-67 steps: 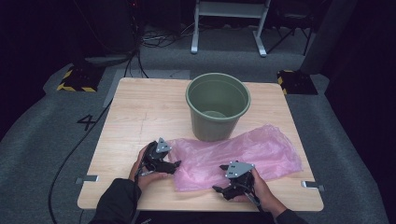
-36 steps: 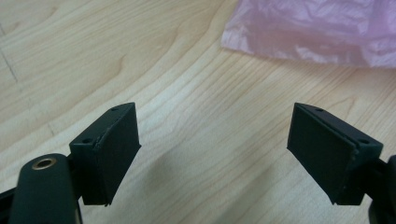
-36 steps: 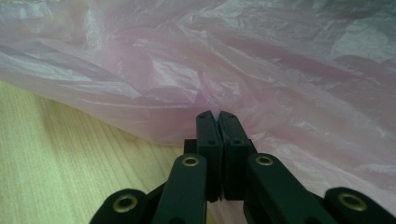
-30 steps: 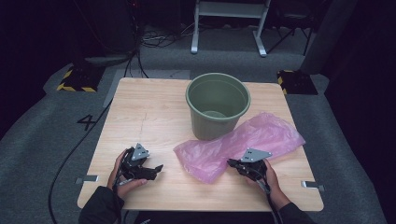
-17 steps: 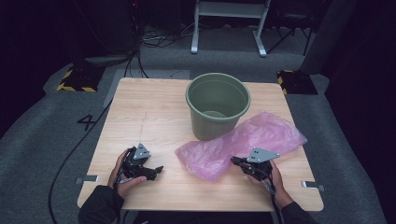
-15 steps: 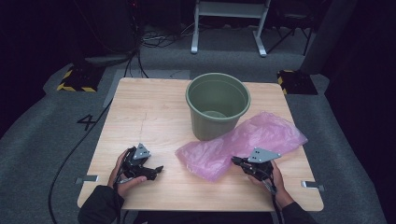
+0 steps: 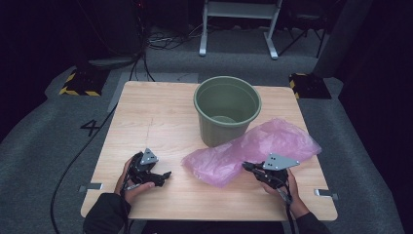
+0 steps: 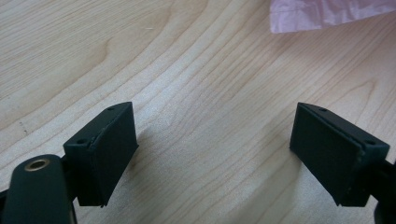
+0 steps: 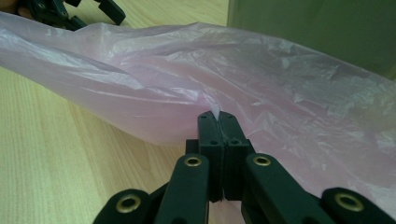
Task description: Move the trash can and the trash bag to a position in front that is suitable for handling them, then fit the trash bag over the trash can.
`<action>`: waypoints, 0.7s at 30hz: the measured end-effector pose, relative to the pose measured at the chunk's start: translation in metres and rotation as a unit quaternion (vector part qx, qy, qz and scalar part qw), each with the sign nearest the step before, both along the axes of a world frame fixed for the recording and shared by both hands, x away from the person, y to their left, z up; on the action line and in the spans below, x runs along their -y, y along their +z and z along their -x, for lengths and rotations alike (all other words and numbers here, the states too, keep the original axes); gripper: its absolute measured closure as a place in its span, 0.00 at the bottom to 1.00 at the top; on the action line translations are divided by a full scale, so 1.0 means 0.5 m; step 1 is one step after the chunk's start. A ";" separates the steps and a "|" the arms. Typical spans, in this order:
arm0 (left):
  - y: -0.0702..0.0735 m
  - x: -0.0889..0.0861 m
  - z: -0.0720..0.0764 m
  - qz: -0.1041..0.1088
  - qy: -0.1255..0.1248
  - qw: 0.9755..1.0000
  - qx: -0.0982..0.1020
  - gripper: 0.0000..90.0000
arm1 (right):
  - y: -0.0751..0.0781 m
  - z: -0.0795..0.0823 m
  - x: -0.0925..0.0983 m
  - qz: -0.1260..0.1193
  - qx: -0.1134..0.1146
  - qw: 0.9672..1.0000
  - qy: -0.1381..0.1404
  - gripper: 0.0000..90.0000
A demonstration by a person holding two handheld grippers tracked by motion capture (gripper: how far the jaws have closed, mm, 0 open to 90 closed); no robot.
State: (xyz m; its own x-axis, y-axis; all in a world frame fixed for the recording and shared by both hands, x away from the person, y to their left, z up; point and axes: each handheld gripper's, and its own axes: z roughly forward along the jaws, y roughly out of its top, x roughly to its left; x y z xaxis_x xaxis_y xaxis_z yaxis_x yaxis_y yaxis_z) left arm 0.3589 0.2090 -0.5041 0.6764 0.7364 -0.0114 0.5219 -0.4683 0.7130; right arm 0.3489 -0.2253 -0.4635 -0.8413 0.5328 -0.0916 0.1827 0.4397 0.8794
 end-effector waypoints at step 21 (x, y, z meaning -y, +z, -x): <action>0.000 0.000 0.000 -0.001 0.000 1.000 0.000 0.16 | 0.050 0.026 0.019 -0.033 0.042 0.999 -0.005 1.00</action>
State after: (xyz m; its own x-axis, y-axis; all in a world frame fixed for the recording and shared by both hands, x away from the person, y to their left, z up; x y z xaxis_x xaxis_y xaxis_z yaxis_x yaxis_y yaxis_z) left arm 0.3589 0.2089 -0.5041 0.6763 0.7366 -0.0105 0.5220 -0.4691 0.7124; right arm 0.3357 -0.2350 -0.4384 -0.8266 0.5484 -0.1263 0.1107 0.3786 0.9189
